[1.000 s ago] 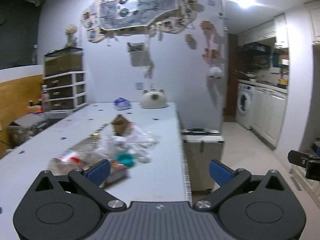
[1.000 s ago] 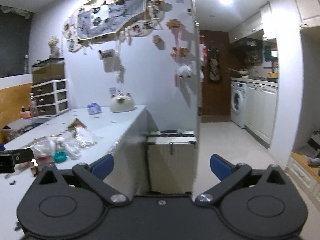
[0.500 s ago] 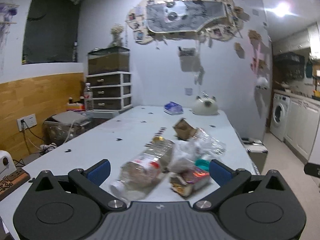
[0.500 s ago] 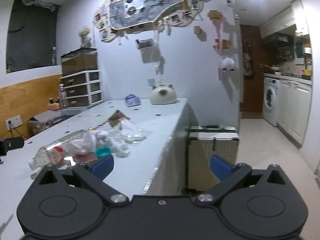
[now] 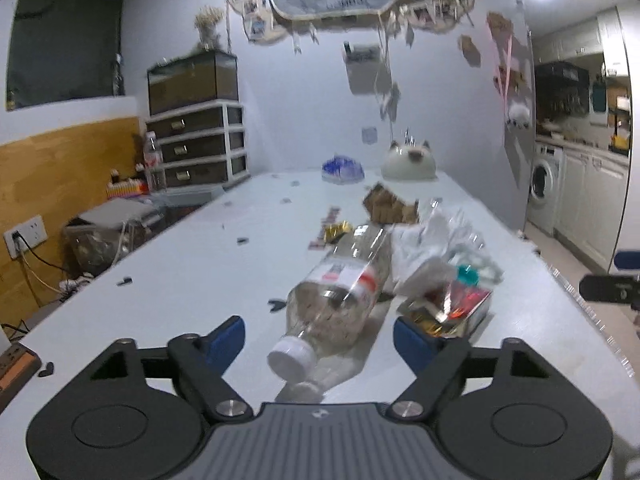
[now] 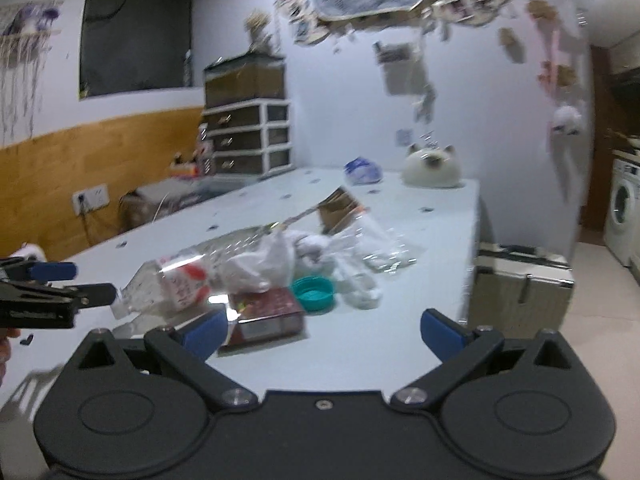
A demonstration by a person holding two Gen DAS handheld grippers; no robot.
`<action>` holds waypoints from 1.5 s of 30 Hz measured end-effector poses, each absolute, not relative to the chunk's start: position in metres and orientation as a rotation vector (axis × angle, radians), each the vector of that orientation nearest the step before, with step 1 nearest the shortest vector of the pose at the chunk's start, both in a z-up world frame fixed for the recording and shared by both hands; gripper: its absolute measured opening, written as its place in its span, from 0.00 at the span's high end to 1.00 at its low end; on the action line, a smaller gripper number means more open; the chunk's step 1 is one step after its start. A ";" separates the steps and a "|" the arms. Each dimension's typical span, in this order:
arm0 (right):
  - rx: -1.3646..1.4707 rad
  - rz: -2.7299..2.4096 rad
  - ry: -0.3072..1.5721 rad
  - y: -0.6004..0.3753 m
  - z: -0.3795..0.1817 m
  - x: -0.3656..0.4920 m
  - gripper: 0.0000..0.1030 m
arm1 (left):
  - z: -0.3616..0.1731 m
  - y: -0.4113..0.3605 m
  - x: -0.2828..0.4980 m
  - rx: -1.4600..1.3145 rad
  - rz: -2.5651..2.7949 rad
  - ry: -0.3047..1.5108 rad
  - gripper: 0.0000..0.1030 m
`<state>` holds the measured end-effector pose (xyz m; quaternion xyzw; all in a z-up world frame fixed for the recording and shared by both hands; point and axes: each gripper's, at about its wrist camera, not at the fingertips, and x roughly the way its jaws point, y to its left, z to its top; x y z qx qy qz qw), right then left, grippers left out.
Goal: Collect trash
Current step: 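Grasp the clear plastic bottle with the left tool while the right tool grasps the red cigarette pack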
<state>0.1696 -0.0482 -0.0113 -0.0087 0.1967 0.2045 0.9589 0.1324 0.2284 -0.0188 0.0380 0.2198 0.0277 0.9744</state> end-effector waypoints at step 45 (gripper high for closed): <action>-0.422 0.841 0.523 -0.058 -0.048 0.150 0.06 | -0.009 0.201 0.065 0.154 -0.055 0.624 0.23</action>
